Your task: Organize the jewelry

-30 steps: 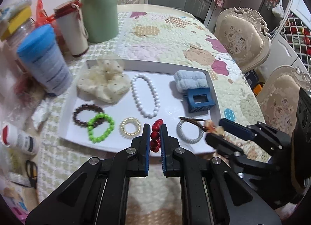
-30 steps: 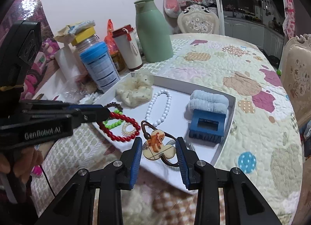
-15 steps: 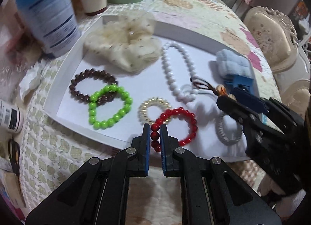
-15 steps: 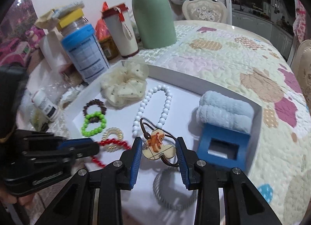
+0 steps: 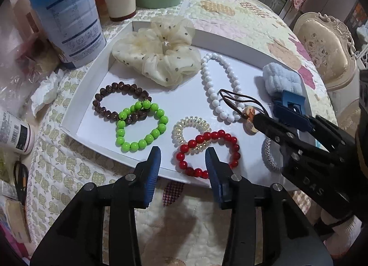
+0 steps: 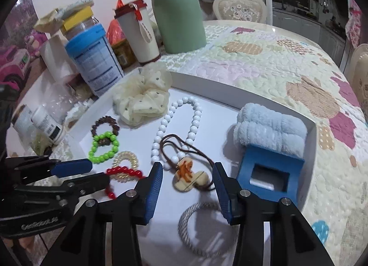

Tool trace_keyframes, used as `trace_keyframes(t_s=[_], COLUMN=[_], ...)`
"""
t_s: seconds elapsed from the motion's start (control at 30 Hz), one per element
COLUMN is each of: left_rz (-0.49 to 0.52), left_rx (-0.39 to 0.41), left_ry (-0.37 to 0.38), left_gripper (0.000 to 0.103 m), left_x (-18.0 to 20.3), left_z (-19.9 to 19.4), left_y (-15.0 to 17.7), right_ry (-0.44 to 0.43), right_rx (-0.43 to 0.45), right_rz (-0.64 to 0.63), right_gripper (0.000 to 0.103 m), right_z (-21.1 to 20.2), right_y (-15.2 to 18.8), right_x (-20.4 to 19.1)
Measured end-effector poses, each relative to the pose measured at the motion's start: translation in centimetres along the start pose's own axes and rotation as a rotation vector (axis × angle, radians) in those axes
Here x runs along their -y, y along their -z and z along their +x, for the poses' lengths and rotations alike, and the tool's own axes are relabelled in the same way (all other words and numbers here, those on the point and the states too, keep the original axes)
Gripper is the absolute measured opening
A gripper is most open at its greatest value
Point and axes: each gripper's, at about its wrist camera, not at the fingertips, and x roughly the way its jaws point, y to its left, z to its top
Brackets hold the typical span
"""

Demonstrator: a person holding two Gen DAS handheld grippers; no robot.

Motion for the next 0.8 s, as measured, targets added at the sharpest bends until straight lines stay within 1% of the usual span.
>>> trace_keyframes(t_s=[0.17, 0.4, 0.8], left_rz=[0.026, 0.035, 0.032], left_rx=[0.022, 0.053, 0.125], left_ry=[-0.038, -0.073, -0.084], left_gripper=[0.039, 0.039, 0.039], left_x=[0.3, 0.5, 1.1], left_z=[-0.9, -2.3, -5.6], left_y=[0.6, 1.5, 2.6], right_ry=[-0.013, 0.003, 0.089], right_rx=[0.039, 0.066, 0.107], right_rz=[0.048, 0.1, 0.138], right_gripper=[0.043, 0.043, 0.044], right_z=[-2.6, -5.3, -8.2], right_y=[1.5, 2.6, 3.5], right_x=[-0.5, -1.5, -3.6])
